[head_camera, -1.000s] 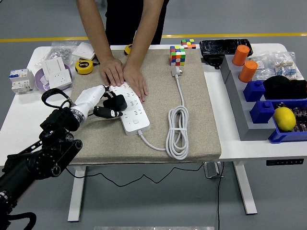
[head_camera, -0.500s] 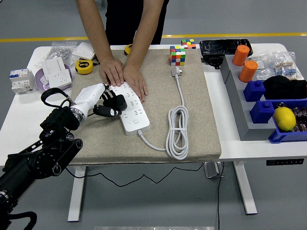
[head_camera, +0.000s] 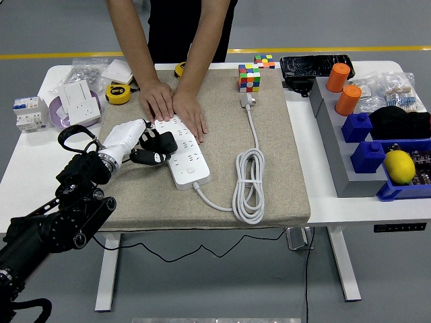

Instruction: Pick up the plug,place it near the board,insert it into the board,press the button

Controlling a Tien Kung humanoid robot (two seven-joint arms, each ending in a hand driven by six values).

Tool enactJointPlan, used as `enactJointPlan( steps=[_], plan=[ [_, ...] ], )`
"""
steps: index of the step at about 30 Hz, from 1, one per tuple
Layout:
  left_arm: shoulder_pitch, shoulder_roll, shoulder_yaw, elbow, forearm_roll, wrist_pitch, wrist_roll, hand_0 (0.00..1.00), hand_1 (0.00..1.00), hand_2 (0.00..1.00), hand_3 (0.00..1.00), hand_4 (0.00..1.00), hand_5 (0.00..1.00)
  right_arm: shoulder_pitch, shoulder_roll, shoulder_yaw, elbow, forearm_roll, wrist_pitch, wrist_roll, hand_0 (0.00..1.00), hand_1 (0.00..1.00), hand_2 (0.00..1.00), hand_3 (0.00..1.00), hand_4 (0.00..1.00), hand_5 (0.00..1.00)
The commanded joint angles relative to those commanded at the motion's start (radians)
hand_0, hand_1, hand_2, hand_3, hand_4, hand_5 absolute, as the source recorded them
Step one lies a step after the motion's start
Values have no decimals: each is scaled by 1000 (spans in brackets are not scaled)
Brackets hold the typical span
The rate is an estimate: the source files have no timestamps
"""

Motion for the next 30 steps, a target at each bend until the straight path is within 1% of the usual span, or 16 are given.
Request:
enactJointPlan(
  steps=[3,4,13,21,26,30],
  plan=[
    [6,0,-11,-5,-2,0,-2,401,384,446,436,619,238,0,0,-1,0,1,0,1,836,743,723,753,998,725],
    [8,0,-14,-6,-3,0,-3,403,390,446,431,602,222,0,0,-1,0,1,0,1,836,743,723,753,998,726],
    [33,4,-58,-34,-3,0,-11,404,391,448,429,604,226,-1,1,-3,0,4,0,1,836,742,723,753,998,725],
    [75,16,-122,-69,19,1,-9,406,391,445,427,602,232,-6,3,-1,0,7,-1,2,836,743,723,754,998,725],
    [95,23,-160,-59,31,4,-12,407,396,440,429,603,231,-9,5,0,0,7,-1,1,835,743,723,753,998,725],
    [106,23,-189,-46,47,8,-15,408,401,437,428,607,239,-7,4,-1,0,10,-1,2,835,742,723,754,998,727]
  ],
)
